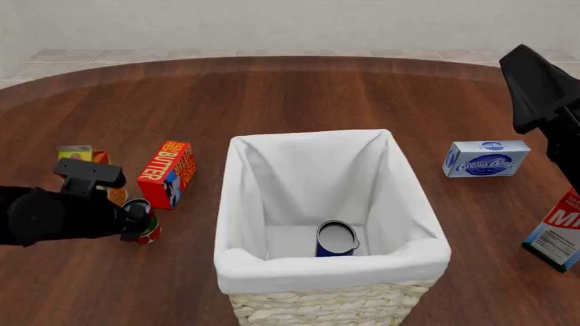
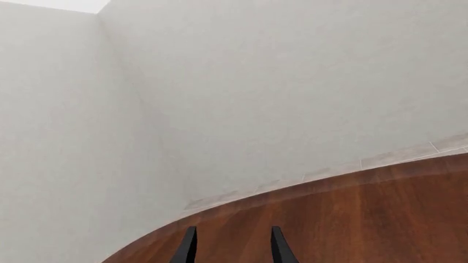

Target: Pick up the alphabet soup and the tomato sauce, and put them in the basket.

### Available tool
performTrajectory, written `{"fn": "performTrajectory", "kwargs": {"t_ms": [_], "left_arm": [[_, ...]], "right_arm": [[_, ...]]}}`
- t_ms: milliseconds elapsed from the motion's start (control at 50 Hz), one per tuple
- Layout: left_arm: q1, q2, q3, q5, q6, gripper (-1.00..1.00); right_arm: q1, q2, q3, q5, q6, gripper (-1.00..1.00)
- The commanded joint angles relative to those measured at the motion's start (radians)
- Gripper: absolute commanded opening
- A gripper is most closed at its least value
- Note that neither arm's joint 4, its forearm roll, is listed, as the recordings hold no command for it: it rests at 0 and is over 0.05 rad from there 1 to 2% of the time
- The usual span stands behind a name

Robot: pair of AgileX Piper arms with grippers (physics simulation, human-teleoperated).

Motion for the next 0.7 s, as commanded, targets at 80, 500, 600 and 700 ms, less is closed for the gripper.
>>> {"fn": "performTrajectory", "kwargs": {"t_ms": [80,500,600,700], "left_arm": [[0.003,0.021,0.005,-0.023,0.002,1.0],[-0.003,0.058,0.015,-0.064,-0.004,1.0],[0.002,0.065,0.016,-0.071,0.001,1.0],[0.005,0.072,0.019,-0.078,0.002,1.0]], "right_arm": [[0.0,0.0,0.0,0.0,0.0,1.0],[0.0,0.0,0.0,0.0,0.0,1.0],[0.0,0.0,0.0,0.0,0.0,1.0],[0.0,0.0,0.0,0.0,0.0,1.0]]}}
